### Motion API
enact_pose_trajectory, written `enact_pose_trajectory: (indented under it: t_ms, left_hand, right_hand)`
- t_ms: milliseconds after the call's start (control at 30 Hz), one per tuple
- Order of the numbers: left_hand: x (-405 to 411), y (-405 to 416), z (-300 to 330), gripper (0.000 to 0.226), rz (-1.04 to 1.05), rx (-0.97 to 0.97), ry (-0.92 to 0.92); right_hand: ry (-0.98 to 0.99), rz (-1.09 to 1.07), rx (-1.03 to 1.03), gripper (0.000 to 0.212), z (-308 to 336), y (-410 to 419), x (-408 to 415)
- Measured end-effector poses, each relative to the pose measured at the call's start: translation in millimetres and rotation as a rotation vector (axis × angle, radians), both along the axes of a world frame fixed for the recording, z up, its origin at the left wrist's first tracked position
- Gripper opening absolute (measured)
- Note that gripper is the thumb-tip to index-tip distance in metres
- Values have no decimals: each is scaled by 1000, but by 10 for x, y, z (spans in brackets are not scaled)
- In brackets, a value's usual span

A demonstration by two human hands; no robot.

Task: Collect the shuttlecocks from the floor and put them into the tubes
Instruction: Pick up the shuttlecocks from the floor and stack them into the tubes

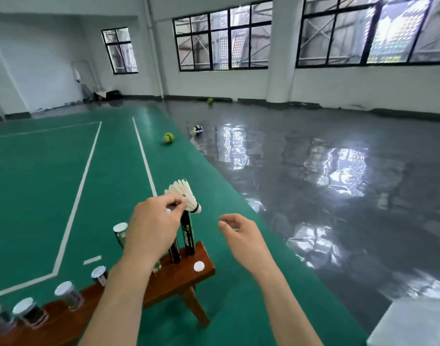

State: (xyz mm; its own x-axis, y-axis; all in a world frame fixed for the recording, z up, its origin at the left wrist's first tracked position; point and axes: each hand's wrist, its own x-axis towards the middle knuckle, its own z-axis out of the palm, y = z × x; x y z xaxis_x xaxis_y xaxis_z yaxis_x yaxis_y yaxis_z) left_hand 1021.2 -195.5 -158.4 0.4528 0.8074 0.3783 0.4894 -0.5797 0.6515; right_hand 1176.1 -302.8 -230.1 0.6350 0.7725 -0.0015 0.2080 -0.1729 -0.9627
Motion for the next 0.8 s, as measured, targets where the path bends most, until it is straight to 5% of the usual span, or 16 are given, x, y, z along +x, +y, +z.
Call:
enact_pose_trajectory:
  t_ms: [333,800]
  left_hand:
    - [691,2162,-865,10,212,-137,2]
    - [2127,4300,-2444,20,287,-306,440]
  right_hand:
    - [54,-2,-105,20,-677,1821,1116]
    - [20,251,-497,39,-2010,4317,2090]
